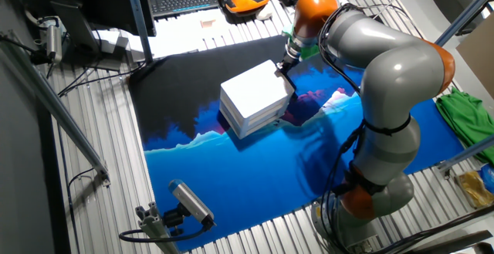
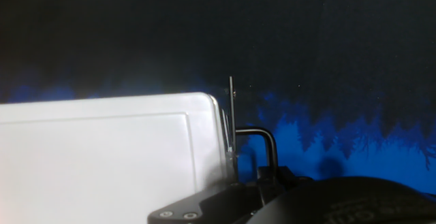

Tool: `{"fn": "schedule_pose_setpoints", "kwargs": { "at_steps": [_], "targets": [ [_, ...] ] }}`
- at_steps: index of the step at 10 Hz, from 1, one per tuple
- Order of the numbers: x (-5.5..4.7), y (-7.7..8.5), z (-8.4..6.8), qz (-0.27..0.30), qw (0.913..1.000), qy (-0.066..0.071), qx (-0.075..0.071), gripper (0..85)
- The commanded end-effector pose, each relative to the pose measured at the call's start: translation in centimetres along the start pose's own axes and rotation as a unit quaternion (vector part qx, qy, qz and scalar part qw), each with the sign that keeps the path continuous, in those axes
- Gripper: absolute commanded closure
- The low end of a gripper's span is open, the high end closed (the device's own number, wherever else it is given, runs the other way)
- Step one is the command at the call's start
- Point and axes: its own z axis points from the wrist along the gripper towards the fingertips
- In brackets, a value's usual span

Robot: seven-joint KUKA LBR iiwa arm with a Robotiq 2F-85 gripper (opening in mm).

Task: Grasp the handle and close the drawer

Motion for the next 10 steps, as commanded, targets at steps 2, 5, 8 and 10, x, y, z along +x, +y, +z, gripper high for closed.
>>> {"fn": "schedule_pose_setpoints", "kwargs": {
  "at_steps": [2, 5, 8, 10],
  "targets": [
    [-0.01, -0.01, 0.0, -0.008, 1.0, 0.001, 0.003, 85.0],
    [0.0, 0.08, 0.03, 0.0, 0.9998, -0.003, 0.017, 68.0],
    [0.01, 0.13, 0.03, 0.003, 0.9999, -0.001, 0.017, 68.0],
    [0.01, 0.14, 0.06, 0.004, 0.9999, -0.001, 0.015, 68.0]
  ]
}}
